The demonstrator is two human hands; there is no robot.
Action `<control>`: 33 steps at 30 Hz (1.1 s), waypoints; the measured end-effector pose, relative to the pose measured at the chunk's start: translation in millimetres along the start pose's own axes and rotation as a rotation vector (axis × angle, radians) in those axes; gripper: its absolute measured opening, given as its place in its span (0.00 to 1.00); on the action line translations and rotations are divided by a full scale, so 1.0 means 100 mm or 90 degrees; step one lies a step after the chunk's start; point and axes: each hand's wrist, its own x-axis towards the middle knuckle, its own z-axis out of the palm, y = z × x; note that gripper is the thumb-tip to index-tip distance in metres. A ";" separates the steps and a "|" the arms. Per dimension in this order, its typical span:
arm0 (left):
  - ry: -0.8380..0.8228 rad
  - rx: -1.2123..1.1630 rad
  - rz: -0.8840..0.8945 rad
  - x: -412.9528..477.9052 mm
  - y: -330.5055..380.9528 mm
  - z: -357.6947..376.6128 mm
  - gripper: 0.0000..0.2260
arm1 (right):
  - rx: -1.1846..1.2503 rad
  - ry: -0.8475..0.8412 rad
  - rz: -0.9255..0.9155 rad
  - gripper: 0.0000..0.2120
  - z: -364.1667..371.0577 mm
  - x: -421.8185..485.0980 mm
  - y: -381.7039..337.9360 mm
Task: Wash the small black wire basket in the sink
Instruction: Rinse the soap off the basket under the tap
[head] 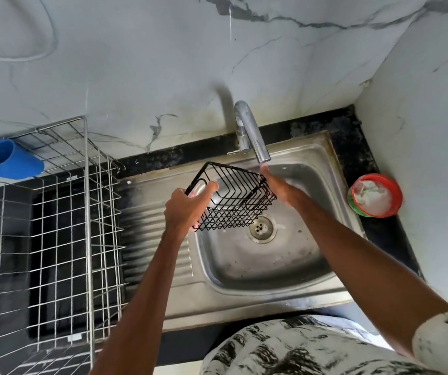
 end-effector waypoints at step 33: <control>0.048 -0.043 0.073 -0.16 -0.14 0.38 0.43 | -0.382 0.252 -0.034 0.35 -0.33 -0.35 -0.44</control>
